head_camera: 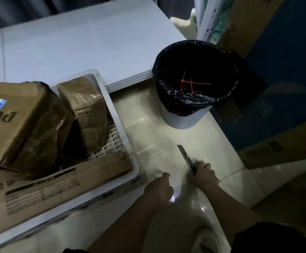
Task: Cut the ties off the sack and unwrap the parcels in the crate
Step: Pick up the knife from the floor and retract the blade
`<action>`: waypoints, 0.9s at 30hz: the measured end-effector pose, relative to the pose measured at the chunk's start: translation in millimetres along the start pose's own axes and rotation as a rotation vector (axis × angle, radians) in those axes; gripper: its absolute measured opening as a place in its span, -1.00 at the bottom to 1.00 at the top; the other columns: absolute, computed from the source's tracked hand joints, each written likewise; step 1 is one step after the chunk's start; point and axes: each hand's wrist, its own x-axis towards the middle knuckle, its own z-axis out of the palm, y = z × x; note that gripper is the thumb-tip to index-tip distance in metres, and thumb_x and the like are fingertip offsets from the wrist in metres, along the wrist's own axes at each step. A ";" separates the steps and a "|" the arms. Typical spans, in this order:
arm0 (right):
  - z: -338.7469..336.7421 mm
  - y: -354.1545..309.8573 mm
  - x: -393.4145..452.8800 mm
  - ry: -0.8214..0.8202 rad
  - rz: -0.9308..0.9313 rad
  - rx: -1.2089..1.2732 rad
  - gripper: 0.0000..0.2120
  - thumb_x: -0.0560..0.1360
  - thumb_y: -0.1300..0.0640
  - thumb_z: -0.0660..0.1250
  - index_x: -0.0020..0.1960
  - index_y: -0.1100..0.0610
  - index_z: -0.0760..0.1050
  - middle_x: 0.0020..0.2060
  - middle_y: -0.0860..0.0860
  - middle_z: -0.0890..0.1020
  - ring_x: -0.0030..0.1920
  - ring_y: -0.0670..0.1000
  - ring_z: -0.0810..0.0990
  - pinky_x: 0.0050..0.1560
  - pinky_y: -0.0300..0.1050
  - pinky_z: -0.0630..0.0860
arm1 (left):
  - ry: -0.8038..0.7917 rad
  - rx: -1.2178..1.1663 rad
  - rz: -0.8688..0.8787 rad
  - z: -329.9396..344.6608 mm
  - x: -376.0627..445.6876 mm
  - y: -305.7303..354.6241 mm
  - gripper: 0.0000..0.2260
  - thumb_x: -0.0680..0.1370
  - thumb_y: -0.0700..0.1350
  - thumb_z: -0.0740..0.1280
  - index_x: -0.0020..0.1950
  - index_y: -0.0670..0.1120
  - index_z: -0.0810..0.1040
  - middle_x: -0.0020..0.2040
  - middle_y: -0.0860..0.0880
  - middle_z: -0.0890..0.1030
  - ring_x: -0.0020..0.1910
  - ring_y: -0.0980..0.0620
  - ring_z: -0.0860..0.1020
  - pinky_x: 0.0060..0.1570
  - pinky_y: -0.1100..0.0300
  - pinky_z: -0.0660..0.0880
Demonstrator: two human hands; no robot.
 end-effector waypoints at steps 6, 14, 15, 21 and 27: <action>17.1 5.0 1.1 0.045 0.034 0.106 -0.72 0.56 0.06 0.17 0.23 0.15 0.32 0.16 0.17 0.50 0.17 0.22 0.52 0.13 0.03 0.43 | -0.012 -0.016 -0.009 3.0 3.6 -9.4 -0.54 0.59 -0.08 0.18 0.49 -0.05 0.20 0.26 -0.14 0.53 0.21 -0.12 0.50 0.12 0.12 0.42; -21.5 -18.6 -22.0 -0.480 -0.047 0.593 -0.81 0.47 0.36 0.33 0.08 0.30 0.49 -0.18 0.19 0.62 -0.25 0.12 0.66 -0.14 0.02 0.65 | -0.075 -0.119 -0.038 -12.5 -21.6 4.0 -0.60 0.61 -0.11 0.19 0.44 -0.17 0.29 0.32 -0.23 0.47 0.28 -0.19 0.47 0.22 0.08 0.42; -33.7 -24.9 -30.2 -0.524 -0.068 0.655 -0.84 0.48 0.39 0.31 0.06 0.31 0.48 -0.22 0.18 0.62 -0.36 0.07 0.66 -0.23 -0.04 0.66 | -0.075 -0.170 -0.035 -16.3 -27.8 8.6 -0.64 0.62 -0.14 0.19 0.39 -0.24 0.34 0.30 -0.26 0.48 0.27 -0.21 0.47 0.20 0.10 0.42; -128.3 -62.8 -94.6 -0.549 -0.315 0.809 -0.88 0.53 0.31 0.32 -0.01 0.12 0.45 -0.25 -0.02 0.62 -0.40 -0.17 0.62 -0.32 -0.28 0.58 | 0.057 -0.724 0.021 -58.3 -87.4 57.5 -0.84 0.63 -0.07 0.18 0.04 -0.10 0.50 -0.27 -0.03 0.50 -0.40 0.10 0.52 -0.40 0.26 0.46; -200.4 -88.5 -182.3 -0.460 -0.552 0.842 -0.85 0.51 0.24 0.35 -0.12 0.02 0.44 -0.28 -0.06 0.58 -0.36 -0.17 0.51 -0.29 -0.31 0.39 | 0.147 -0.944 0.111 -105.5 -173.8 89.2 -0.89 0.62 -0.14 0.22 -0.11 -0.05 0.43 -0.33 -0.05 0.55 -0.61 0.16 0.52 -0.54 0.35 0.44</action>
